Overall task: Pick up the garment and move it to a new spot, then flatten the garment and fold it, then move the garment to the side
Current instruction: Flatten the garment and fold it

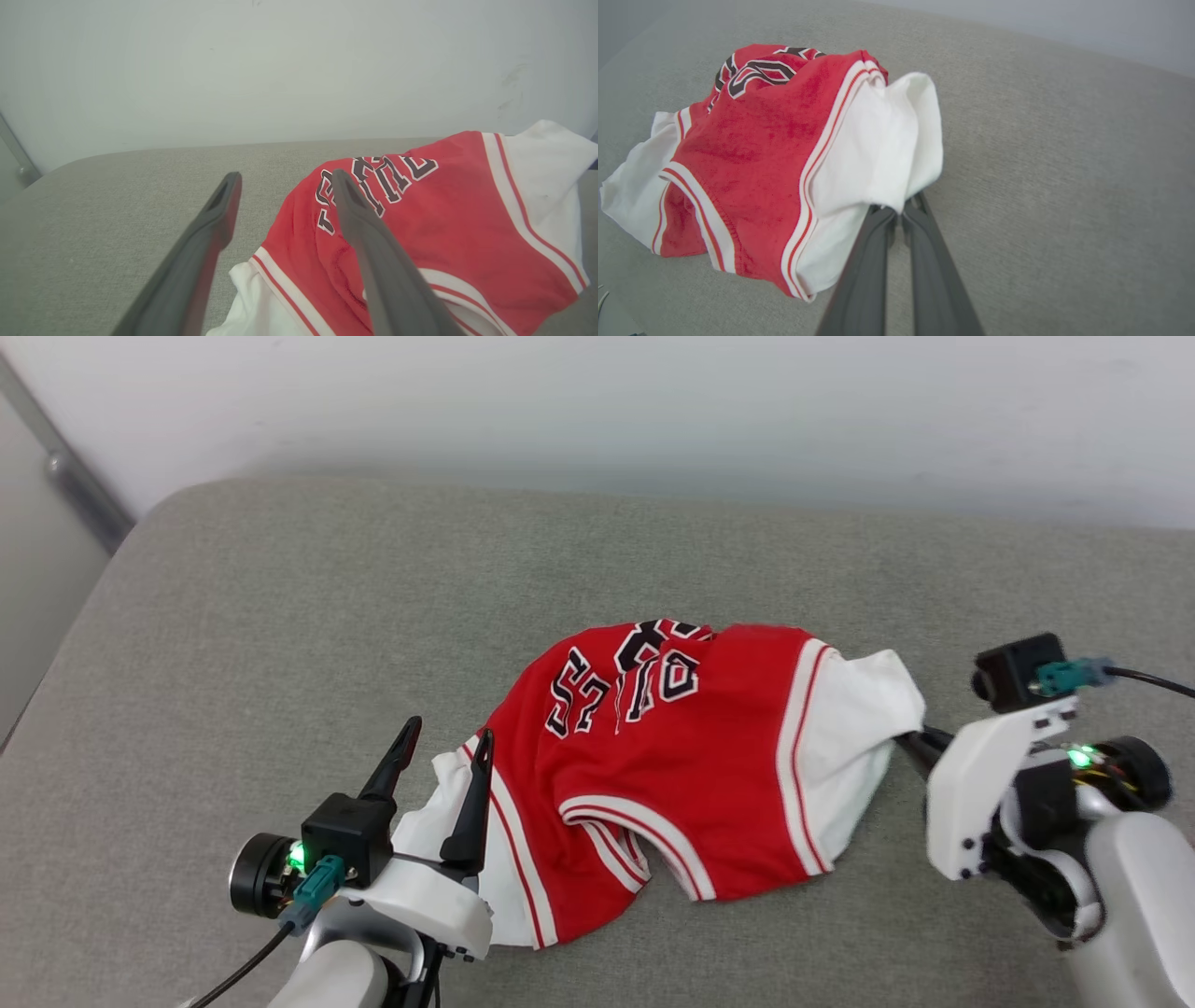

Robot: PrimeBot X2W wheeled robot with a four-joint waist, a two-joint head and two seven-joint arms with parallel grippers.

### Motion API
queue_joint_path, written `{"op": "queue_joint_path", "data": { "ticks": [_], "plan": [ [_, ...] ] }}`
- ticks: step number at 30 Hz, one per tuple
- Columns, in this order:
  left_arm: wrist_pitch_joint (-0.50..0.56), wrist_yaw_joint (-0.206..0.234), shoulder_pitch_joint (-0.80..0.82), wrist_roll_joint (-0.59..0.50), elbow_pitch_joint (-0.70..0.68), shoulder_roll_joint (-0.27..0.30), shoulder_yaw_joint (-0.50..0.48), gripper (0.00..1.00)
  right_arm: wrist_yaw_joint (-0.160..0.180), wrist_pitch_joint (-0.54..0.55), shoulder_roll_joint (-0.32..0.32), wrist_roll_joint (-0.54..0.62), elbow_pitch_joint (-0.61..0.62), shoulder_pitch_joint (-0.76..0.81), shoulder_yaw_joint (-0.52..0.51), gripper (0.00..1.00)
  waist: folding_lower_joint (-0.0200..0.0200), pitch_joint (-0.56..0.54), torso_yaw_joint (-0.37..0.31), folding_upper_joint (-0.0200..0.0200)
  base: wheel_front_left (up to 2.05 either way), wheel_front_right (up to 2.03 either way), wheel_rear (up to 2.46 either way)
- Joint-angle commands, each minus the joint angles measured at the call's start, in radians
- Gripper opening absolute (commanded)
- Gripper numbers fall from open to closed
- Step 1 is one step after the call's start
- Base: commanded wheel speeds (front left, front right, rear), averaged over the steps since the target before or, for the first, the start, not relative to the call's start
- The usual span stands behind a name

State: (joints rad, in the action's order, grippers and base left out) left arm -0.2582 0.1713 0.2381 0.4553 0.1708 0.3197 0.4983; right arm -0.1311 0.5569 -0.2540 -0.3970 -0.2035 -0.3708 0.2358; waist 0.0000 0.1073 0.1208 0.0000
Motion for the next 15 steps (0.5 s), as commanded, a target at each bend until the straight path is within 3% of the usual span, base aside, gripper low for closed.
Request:
{"op": "queue_joint_path", "data": {
  "ticks": [1,6,11,12,13,14,15],
  "plan": [
    [0.002,0.007,-0.013,0.005,-0.005,0.007,-0.003,1.0,0.001,0.028,-0.01,0.013,0.036,0.041,-0.059,0.0,0.0,-0.02,-0.037,0.0,0.0,0.0,0.0],
    [0.012,0.012,-0.007,0.005,-0.021,0.015,-0.004,1.0,0.001,0.112,0.005,0.072,0.112,0.156,-0.269,0.0,0.0,0.0,-0.063,0.0,0.0,0.0,0.0],
    [0.016,0.014,0.01,0.006,-0.024,0.021,-0.007,1.0,0.001,0.134,0.066,0.105,0.062,0.235,-0.405,0.0,0.0,0.035,-0.074,0.0,0.0,0.0,0.0],
    [0.014,0.013,0.011,0.007,-0.024,0.022,-0.007,1.0,0.001,0.12,0.079,0.109,0.043,0.24,-0.415,0.27,0.0,0.041,-0.075,0.0,0.0,0.0,0.0],
    [0.015,0.013,0.012,0.008,-0.023,0.024,-0.008,1.0,0.001,0.103,0.085,0.118,0.022,0.245,-0.416,0.47,0.0,0.046,-0.076,0.0,0.0,0.0,0.0],
    [0.016,0.013,0.014,0.009,-0.022,0.026,-0.008,1.0,0.001,0.075,0.097,0.114,-0.005,0.246,-0.419,1.0,0.0,0.051,-0.077,0.0,0.0,0.0,0.0],
    [0.015,0.013,0.015,0.01,-0.021,0.027,-0.009,1.0,0.001,0.045,0.103,0.112,-0.026,0.242,-0.418,1.0,0.0,0.054,-0.078,0.0,0.0,0.0,0.0]
  ]
}}
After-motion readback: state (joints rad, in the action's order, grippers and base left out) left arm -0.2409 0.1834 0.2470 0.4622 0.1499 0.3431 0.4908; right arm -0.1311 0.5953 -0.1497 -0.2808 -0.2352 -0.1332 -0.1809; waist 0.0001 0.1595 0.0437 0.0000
